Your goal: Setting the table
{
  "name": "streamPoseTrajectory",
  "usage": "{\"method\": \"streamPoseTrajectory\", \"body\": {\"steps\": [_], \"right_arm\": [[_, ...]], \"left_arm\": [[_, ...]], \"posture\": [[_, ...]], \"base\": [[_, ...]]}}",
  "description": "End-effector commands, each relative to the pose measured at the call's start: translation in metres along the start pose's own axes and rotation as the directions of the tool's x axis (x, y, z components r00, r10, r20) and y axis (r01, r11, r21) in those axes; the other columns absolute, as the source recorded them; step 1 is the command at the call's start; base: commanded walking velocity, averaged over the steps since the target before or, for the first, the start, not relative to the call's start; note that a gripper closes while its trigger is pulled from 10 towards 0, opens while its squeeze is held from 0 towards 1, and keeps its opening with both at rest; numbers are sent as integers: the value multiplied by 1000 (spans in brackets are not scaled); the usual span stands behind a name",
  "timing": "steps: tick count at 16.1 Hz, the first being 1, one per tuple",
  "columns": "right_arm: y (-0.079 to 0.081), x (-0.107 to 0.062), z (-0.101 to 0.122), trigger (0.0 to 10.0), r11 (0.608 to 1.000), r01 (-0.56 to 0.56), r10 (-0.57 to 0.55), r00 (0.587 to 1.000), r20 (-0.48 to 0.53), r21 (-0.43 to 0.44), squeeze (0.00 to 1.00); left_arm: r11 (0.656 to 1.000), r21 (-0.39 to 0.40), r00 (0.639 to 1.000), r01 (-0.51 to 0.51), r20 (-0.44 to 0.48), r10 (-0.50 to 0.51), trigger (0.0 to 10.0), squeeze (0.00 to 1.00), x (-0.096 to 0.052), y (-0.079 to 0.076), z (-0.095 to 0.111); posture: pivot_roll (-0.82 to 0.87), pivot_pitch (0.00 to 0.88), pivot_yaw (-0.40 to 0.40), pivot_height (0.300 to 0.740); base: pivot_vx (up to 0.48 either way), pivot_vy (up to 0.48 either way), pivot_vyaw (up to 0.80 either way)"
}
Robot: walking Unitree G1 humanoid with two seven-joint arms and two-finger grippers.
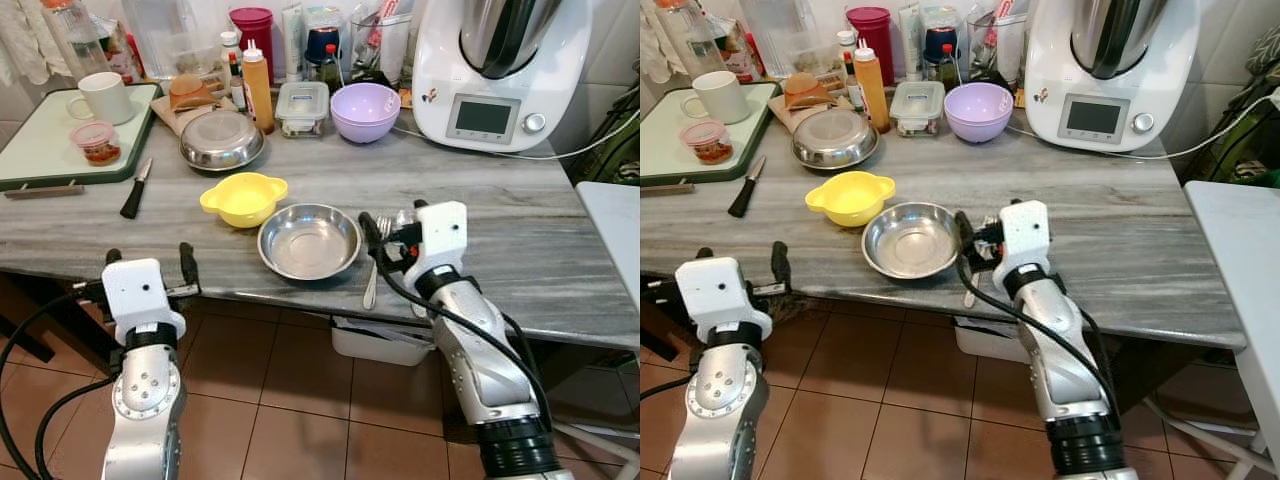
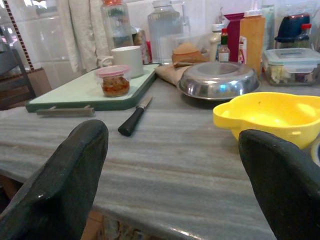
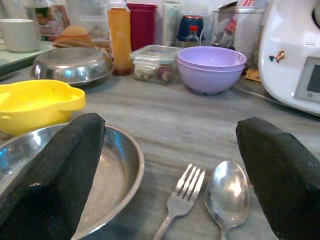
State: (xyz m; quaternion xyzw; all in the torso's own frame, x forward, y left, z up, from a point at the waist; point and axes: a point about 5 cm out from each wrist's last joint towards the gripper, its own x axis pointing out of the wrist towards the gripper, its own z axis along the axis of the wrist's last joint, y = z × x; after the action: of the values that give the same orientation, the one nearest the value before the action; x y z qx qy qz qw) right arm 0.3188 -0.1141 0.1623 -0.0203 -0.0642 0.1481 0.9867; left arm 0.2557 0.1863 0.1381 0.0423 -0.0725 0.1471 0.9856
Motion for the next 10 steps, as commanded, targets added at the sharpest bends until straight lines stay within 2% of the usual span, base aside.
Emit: {"method": "streamPoseTrajectory", "body": {"steps": [1,10], "right_arm": [[-2,-1,1,10000,1000,11,-11,1000,8,1,0],[-3,3,0,10000,1000,8,-8,1000,9,-13,0]], "left_arm": [[1000,12,1000,-4,2,4,10000,0,-1,2,1],[1000,0,1000,-5,-5,5,10000,0,-1,1,-2]], "posture": [[-61,68,47,740],[-60,62,42,740]], "base": [[0,0,0],[0,0,0]]}}
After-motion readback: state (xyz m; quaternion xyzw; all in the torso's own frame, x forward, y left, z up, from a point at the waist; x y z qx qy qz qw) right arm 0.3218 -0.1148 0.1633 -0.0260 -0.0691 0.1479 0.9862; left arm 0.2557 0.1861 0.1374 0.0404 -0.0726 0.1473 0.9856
